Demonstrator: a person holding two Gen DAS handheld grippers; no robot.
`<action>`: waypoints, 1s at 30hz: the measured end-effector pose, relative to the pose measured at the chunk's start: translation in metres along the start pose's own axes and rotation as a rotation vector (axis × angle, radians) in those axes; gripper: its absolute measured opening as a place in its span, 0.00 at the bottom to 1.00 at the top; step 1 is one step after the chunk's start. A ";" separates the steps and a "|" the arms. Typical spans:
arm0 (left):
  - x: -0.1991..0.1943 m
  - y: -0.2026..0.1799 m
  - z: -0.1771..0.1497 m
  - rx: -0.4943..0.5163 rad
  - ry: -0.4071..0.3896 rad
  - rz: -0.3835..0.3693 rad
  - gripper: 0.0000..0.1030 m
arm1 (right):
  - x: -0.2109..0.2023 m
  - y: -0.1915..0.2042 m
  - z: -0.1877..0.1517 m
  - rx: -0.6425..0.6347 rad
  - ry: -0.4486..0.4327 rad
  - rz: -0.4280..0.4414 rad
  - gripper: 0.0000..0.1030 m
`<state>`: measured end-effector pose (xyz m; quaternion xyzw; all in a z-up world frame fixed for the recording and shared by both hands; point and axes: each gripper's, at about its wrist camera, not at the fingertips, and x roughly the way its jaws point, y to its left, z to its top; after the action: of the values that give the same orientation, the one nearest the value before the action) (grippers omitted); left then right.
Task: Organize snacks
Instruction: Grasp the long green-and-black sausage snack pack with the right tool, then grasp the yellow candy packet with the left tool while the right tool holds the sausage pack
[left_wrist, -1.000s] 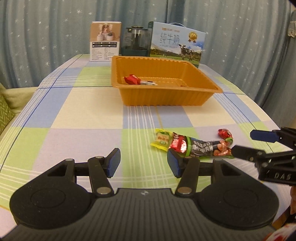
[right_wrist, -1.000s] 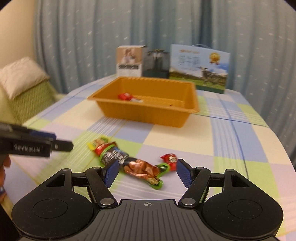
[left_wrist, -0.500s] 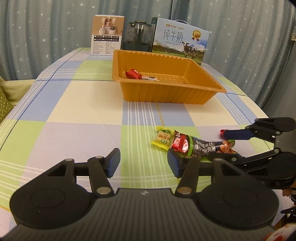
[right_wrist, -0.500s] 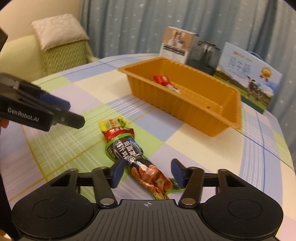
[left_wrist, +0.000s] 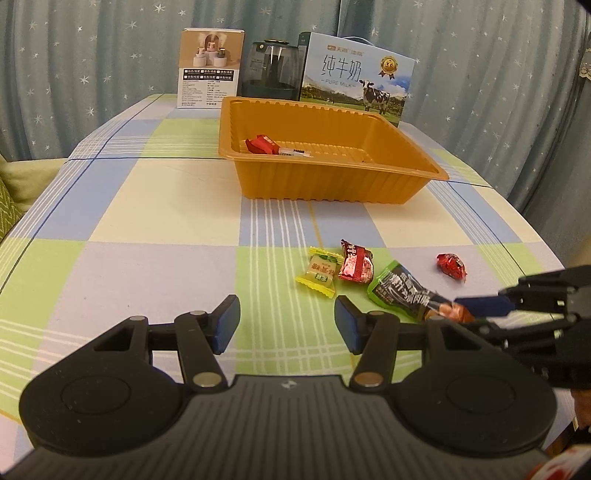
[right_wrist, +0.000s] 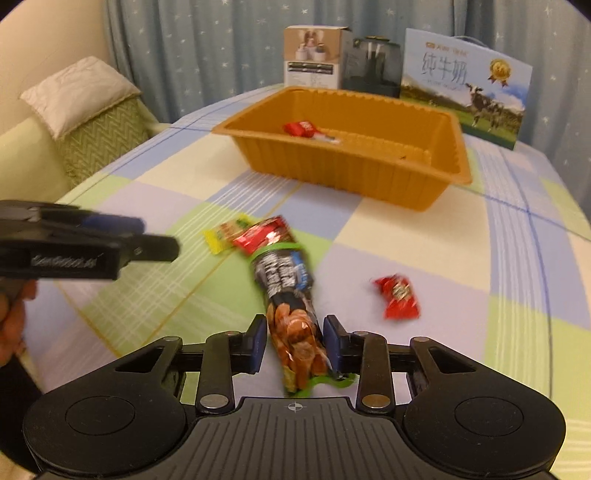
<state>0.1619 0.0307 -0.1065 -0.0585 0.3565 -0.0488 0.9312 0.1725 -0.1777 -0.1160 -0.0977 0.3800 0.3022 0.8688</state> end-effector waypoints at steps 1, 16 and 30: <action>0.000 0.000 0.000 -0.002 0.000 0.000 0.51 | 0.000 0.002 0.000 -0.016 -0.003 0.000 0.34; 0.004 -0.004 0.001 0.023 0.000 -0.004 0.51 | 0.003 0.003 0.001 0.018 -0.048 -0.008 0.29; 0.048 -0.029 0.018 0.205 0.012 -0.006 0.41 | -0.005 -0.013 0.007 0.137 -0.098 -0.065 0.29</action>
<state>0.2083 -0.0027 -0.1203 0.0360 0.3552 -0.0883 0.9299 0.1822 -0.1877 -0.1089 -0.0356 0.3536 0.2517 0.9002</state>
